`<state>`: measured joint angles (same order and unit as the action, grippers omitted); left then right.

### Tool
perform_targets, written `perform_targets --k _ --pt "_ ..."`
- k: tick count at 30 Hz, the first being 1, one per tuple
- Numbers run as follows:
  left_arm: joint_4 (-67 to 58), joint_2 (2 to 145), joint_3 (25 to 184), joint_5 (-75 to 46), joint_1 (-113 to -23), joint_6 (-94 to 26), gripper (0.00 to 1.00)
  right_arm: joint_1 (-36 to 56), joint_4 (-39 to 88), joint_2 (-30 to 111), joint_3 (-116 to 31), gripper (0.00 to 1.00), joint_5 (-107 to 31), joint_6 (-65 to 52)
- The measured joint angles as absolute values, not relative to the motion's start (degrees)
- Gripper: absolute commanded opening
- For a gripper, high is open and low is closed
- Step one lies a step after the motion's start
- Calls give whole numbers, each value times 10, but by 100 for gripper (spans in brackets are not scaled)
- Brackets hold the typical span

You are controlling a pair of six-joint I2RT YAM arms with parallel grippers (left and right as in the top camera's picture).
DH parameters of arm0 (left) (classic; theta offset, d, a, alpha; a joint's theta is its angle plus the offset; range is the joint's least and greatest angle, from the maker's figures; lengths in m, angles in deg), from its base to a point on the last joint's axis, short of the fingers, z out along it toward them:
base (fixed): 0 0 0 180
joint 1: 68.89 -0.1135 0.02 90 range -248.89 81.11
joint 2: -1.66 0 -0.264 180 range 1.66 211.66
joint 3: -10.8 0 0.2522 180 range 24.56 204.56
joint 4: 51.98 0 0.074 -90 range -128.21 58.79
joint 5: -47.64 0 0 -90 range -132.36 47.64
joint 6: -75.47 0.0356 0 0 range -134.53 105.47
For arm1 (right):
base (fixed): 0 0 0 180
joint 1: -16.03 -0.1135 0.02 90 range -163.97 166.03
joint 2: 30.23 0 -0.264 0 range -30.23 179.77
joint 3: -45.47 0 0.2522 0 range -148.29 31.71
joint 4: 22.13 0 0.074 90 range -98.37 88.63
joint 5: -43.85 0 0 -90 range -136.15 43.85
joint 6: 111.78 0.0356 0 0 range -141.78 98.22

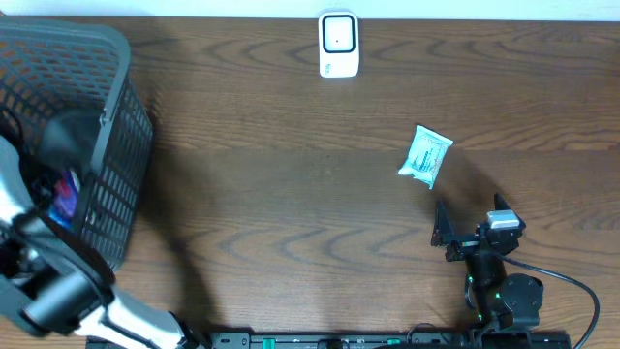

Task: Scan the item barcode
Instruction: 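Grasp the blue Oreo pack in the basket with the left gripper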

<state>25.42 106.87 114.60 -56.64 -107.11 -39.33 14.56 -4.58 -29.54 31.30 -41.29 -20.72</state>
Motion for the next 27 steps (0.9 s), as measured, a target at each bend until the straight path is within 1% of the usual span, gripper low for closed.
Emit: perform_targets --k 4,7,11,14,18,25,27 --pt "190 950 1148 -505 -1031 -394 7 146 -46 -295 313 99 -413 -207" --pt "149 887 1154 -464 -1004 -394 7 146 -46 -295 313 99 -413 -207" --pt "80 801 1162 -419 -940 -393 7 146 -46 -295 313 99 -413 -207" --pt "44 765 1164 -402 -892 -386 7 146 -46 -295 313 99 -413 -207" --pt "26 745 1164 -392 -856 -382 7 146 -46 -295 313 99 -413 -207" --pt "42 755 1164 -393 -845 -380 7 146 -46 -295 313 99 -413 -207" --pt "48 760 1164 -415 -842 -378 7 146 -46 -295 313 99 -413 -207"
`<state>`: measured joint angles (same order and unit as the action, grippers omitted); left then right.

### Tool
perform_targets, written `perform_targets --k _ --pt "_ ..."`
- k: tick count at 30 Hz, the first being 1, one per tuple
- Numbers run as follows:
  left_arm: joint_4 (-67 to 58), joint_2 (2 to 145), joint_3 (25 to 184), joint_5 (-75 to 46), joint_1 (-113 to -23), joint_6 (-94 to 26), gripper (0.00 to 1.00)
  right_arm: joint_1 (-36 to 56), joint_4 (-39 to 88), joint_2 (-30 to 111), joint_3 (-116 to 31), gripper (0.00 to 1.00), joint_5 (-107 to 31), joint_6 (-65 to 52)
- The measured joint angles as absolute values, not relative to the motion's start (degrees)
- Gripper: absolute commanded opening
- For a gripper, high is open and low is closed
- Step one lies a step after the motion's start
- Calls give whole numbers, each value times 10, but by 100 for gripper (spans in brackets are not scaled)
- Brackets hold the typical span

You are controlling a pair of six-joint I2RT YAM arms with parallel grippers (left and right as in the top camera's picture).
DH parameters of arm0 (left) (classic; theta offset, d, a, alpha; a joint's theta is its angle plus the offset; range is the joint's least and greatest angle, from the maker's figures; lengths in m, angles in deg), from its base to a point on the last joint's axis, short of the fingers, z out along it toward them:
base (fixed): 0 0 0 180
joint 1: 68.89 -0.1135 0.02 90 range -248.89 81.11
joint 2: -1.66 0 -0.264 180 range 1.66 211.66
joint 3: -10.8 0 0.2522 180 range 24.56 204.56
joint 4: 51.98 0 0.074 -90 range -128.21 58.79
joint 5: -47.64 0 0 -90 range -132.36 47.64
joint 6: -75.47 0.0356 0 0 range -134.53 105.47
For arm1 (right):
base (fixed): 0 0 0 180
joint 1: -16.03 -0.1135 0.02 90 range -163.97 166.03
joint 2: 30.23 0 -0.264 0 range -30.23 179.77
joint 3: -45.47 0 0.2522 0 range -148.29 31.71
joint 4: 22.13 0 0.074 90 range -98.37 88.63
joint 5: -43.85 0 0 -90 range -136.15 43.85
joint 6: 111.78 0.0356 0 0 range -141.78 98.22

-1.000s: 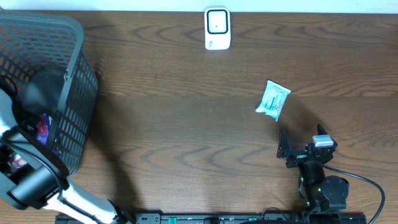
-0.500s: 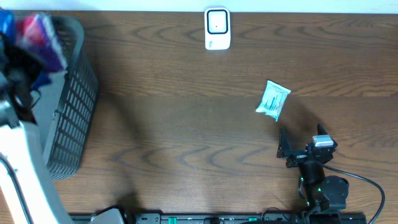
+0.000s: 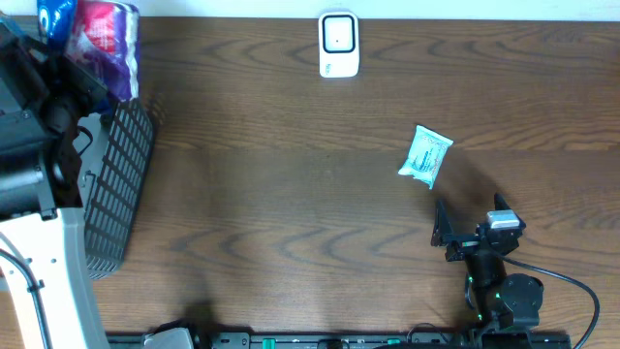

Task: Scan the item barcode
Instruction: 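Grasp the blue Oreo pack in the basket with the left gripper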

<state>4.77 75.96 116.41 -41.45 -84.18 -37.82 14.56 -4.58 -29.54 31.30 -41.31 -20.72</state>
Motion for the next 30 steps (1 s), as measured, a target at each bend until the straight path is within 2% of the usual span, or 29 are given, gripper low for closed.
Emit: perform_targets --k 6,11,21,30 --pt "96 785 1164 -570 -859 -379 7 146 -46 -295 313 99 -413 -207" --pt "129 832 1164 -637 -907 -380 7 146 -46 -295 313 99 -413 -207" --pt "209 945 1164 -666 -961 -383 7 146 -46 -295 313 99 -413 -207" --pt "256 1049 1164 -667 -968 -386 7 146 -46 -295 313 99 -413 -207"
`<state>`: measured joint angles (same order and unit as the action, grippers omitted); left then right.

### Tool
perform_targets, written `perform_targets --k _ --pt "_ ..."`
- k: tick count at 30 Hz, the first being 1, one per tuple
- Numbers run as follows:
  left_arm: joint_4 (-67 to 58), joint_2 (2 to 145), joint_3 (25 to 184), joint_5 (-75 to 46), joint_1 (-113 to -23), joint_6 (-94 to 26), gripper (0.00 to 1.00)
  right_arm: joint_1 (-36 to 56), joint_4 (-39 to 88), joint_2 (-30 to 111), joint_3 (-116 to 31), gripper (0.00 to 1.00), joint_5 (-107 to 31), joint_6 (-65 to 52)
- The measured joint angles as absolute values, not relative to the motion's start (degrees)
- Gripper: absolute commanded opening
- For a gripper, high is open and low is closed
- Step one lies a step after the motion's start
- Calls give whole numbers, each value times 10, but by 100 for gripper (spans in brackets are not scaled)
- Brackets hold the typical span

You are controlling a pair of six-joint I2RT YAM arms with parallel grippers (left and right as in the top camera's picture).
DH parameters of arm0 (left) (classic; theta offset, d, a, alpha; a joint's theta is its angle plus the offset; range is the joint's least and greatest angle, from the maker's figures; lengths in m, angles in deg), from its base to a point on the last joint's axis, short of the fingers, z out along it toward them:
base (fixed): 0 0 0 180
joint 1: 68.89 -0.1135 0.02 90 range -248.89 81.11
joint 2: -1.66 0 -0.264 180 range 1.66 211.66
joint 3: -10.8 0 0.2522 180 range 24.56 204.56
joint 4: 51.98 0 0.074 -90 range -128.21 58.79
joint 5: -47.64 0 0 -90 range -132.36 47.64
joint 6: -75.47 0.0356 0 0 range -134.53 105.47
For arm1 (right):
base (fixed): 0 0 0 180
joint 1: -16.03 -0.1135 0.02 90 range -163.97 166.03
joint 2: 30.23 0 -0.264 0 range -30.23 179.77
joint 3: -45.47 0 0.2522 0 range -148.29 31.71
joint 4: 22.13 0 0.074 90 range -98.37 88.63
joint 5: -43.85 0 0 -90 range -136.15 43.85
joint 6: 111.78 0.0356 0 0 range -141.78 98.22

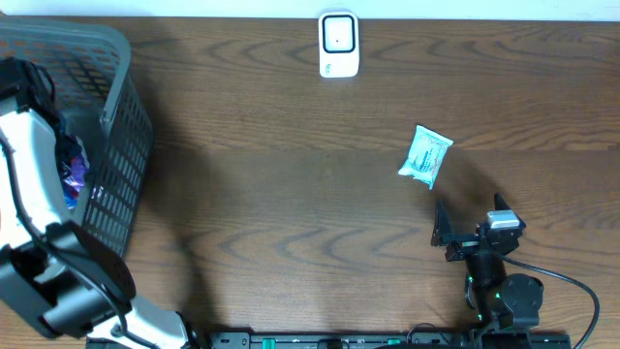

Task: Scan the item barcode
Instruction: 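Grasp the blue Oreo pack in the basket with the left gripper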

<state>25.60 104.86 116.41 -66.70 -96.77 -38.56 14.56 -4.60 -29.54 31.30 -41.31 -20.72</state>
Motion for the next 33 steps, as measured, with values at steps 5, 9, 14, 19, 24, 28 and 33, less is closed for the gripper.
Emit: perform_targets --k 5,9,14,19,24,28,33 --pt "262 1093 1164 -667 -968 -385 8 146 -46 -295 313 99 -413 -207" --pt "262 1103 1163 -667 -968 -385 8 146 -46 -295 313 99 -413 -207" --pt "261 1103 1163 -667 -968 -385 14 146 -46 -295 313 99 -413 -207" --pt "259 1103 1163 -667 -968 -387 14 146 -46 -295 313 99 -413 -207" --pt "258 1103 1163 -667 -968 -388 7 146 -46 -295 313 99 -413 -207" --pt "257 1103 1163 -667 -968 -387 8 146 -46 -295 313 99 -413 -207" --pt "257 1103 1163 -667 -968 -387 8 146 -46 -295 313 99 -413 -207"
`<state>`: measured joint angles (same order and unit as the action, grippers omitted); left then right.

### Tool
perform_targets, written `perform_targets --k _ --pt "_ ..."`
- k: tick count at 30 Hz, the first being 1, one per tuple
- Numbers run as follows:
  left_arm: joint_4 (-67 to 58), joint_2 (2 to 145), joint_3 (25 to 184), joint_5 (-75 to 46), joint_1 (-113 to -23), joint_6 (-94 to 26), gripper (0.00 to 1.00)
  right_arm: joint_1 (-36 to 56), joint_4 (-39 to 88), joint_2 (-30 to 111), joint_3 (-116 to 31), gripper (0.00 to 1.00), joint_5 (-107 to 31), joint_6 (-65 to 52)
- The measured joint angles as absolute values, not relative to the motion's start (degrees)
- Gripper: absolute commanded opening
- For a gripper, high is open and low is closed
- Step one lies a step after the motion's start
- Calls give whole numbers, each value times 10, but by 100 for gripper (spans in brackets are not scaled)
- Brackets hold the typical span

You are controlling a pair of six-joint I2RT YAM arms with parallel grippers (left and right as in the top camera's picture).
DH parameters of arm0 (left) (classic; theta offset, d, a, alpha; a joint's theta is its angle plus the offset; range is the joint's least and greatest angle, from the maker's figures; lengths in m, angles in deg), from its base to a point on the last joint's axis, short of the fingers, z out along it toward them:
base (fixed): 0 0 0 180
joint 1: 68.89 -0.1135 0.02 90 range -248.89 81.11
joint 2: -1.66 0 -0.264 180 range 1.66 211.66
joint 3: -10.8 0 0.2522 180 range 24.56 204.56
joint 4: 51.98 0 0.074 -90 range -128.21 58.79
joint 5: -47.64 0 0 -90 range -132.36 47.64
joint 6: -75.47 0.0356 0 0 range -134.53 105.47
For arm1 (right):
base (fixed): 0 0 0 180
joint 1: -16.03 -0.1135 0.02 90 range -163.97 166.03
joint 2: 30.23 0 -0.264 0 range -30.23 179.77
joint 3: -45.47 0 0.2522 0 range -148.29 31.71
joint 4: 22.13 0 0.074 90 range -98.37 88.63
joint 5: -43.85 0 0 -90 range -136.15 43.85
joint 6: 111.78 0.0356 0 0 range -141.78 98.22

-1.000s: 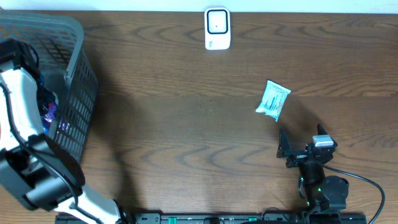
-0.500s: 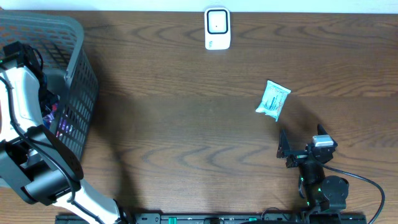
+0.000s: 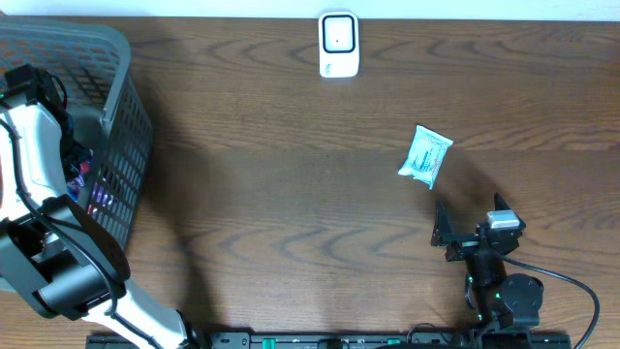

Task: Scan the item barcode
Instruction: 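Grasp the blue Oreo pack in the basket with the left gripper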

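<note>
A white barcode scanner [image 3: 338,44] stands at the table's far edge, in the middle. A pale green and white packet [image 3: 425,155] lies on the wood to the right. My left arm reaches down into the grey mesh basket [image 3: 126,145] at the far left. Its left gripper [image 3: 72,153] is low among purple and red packets [image 3: 85,182]; the arm and mesh hide its fingers. My right gripper [image 3: 443,234] rests near the front right, just below the green packet, open with nothing in it.
The basket takes up the left edge of the table and its tall wall stands between the left arm and the middle. The right arm's base and cable [image 3: 567,286] sit at the front right corner.
The left arm has shifted slightly inside the basket, its wrist now a little nearer the far left corner. The coloured packets show lower in the basket. The right arm, scanner and green packet are unchanged.
The left arm was first down in the basket. Then it was raised high over the basket's far corner with a red, purple and blue packet at its gripper. After that it was back inside the basket, where it stays now. The right arm never moved.
</note>
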<state>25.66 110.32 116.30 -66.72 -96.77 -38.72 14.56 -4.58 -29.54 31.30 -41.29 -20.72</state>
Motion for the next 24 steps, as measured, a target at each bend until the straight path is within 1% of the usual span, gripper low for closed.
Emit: perform_targets --k 7,14,15,20,21,22,24 --pt "253 1097 1179 -667 -968 -387 8 146 -46 -295 313 99 -413 -207" --pt "246 1054 1185 -667 -968 -387 8 146 -46 -295 313 99 -413 -207" --pt "246 1051 1185 -667 -968 -387 17 146 -46 -295 313 99 -413 -207" --pt "249 1050 1185 -667 -968 -387 17 146 -46 -295 313 99 -413 -207" --pt "250 1050 1185 -668 -968 -387 15 146 -46 -295 313 99 -413 -207" --pt "252 1050 1185 -668 -968 -387 8 146 -46 -295 313 99 -413 -207" --pt "255 1050 1185 -668 -968 -389 7 146 -46 -295 313 99 -413 -207"
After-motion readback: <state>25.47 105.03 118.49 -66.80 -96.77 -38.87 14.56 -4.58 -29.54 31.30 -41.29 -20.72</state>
